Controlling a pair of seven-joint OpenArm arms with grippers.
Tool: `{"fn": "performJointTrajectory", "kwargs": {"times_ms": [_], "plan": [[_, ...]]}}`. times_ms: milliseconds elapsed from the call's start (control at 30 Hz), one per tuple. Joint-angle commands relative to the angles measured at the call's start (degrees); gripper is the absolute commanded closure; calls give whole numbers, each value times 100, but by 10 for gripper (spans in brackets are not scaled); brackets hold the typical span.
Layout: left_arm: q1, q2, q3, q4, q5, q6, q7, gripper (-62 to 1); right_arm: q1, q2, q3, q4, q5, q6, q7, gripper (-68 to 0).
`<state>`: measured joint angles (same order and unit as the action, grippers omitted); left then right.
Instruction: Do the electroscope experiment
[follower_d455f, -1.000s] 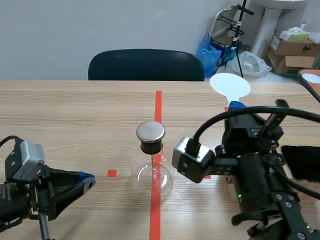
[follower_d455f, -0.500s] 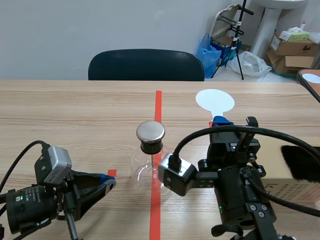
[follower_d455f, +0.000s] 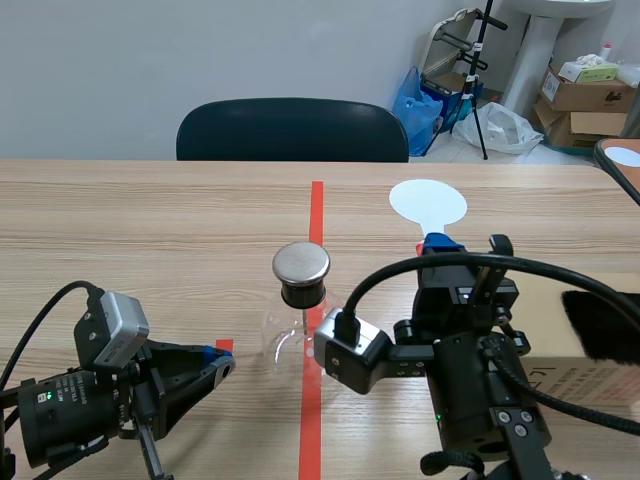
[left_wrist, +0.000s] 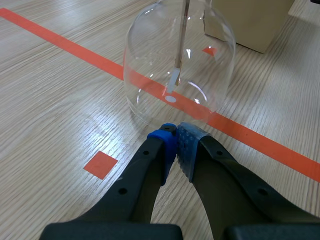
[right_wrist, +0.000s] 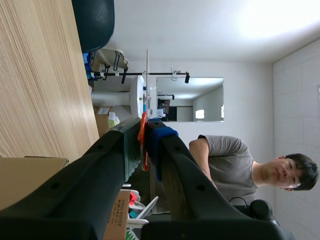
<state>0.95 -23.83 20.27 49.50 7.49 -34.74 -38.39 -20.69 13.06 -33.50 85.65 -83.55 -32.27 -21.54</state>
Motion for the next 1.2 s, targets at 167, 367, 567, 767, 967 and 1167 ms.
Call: {"fn": "performJointTrajectory", "kwargs": {"times_ms": [167,367,567,767,967,1167], "plan": [[-22,13,-24,103,-79,-28,-74,-32,52,92,7,68,-15,-63,-20,-17],[-22,13,-26,103,-76,-28,-72,-31,52,92,7,68,-15,-63,-20,-17],[-85,15,-26,103,-76,-31,-68,-31,52,92,7,68,-15,-63,-17,-17],[-114,13,-26,103,-76,-28,-70,-31,52,92,7,68,-15,-63,-15,-17],[-114,13,-26,103,-76,-28,-70,-32,52,90,7,68,-15,-63,-17,-17],[-114,13,-26,103,-76,-28,-68,-32,52,90,7,68,-15,-66,-17,-17]]}}
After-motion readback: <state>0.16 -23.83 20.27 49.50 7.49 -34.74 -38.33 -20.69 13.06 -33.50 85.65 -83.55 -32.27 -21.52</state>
